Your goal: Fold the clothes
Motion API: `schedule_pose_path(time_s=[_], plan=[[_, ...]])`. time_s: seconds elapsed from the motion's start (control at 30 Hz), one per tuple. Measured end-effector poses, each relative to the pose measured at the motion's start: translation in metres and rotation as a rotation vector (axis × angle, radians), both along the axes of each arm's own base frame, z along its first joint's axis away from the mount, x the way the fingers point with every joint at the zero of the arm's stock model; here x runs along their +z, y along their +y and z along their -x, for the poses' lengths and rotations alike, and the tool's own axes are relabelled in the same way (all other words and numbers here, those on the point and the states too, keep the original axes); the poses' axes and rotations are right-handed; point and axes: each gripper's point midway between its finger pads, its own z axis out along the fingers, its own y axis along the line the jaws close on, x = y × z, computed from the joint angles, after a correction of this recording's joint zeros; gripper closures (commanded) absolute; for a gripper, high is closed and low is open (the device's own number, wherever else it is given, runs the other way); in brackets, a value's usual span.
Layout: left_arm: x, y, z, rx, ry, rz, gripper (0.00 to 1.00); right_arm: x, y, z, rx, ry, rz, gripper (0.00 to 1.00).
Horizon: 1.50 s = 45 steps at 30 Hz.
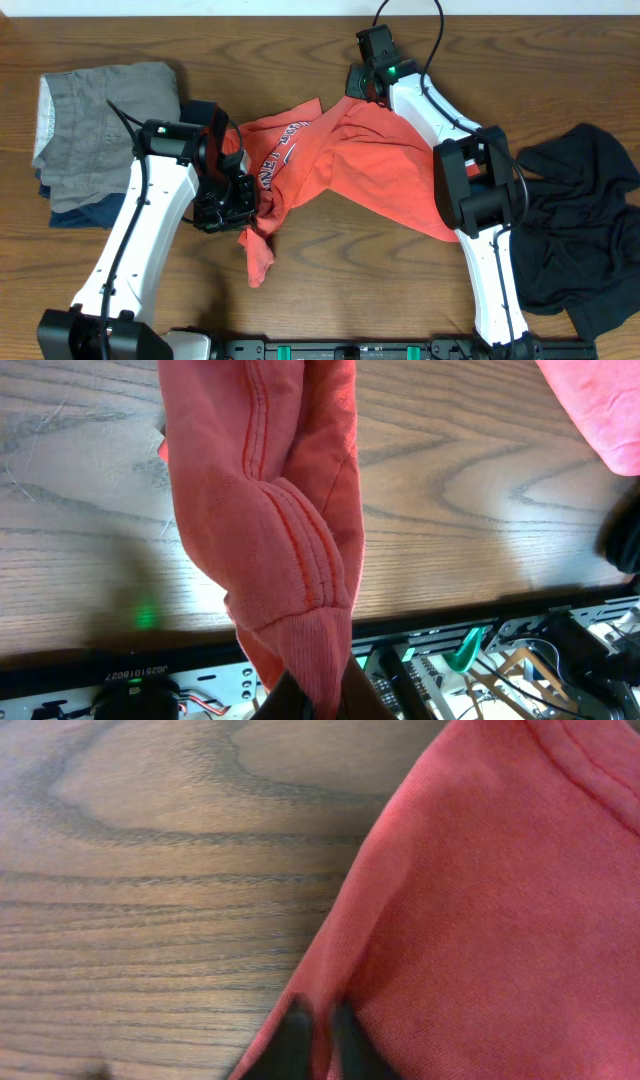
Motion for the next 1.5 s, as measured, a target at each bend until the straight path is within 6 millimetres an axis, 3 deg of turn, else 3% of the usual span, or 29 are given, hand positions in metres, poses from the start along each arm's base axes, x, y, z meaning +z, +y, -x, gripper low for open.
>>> schedule_pose_path(time_s=[0.13, 0.3, 0.37, 0.53, 0.67, 0.8, 1.1, 1.27, 1.4, 1.43, 1.47, 1.5], plan=[[0.0, 0.0, 0.0, 0.0, -0.001, 0.0, 0.94, -0.005, -0.01, 0.01, -0.017, 0.05, 0.038, 0.99], [0.0, 0.0, -0.003, 0.0, -0.012, 0.002, 0.94, 0.009, -0.054, 0.041, -0.08, 0.184, 0.154, 0.99], [-0.001, -0.001, -0.006, 0.0, -0.026, 0.004, 0.94, 0.029, -0.076, 0.058, -0.108, 0.236, 0.188, 0.99], [-0.001, -0.002, -0.013, 0.0, -0.054, 0.009, 0.94, 0.109, -0.125, 0.121, -0.162, 0.357, 0.258, 0.99], [-0.001, -0.002, -0.014, 0.0, -0.062, 0.01, 0.94, 0.142, -0.14, 0.176, -0.152, 0.487, 0.308, 0.99], [-0.001, -0.002, -0.015, 0.0, -0.063, 0.01, 0.94, 0.138, -0.147, 0.226, -0.102, 0.684, 0.399, 0.99], [-0.001, -0.002, -0.015, 0.0, -0.063, 0.01, 0.94, 0.092, -0.146, 0.271, -0.02, 0.875, 0.468, 0.92], [-0.001, -0.002, -0.015, 0.0, -0.063, 0.01, 0.94, 0.084, -0.151, 0.271, -0.032, 0.889, 0.459, 0.9], [-0.001, -0.002, -0.015, 0.0, -0.063, 0.01, 0.94, 0.083, -0.157, 0.256, -0.081, 0.855, 0.387, 0.85], [-0.001, -0.002, -0.015, 0.0, -0.063, 0.01, 0.94, 0.082, -0.158, 0.252, -0.093, 0.845, 0.366, 0.78], [-0.001, -0.002, -0.015, 0.0, -0.065, 0.01, 0.94, 0.081, -0.159, 0.249, -0.107, 0.838, 0.344, 0.64], [-0.001, -0.002, -0.016, 0.0, -0.066, 0.01, 0.94, 0.081, -0.159, 0.247, -0.118, 0.834, 0.329, 0.56]])
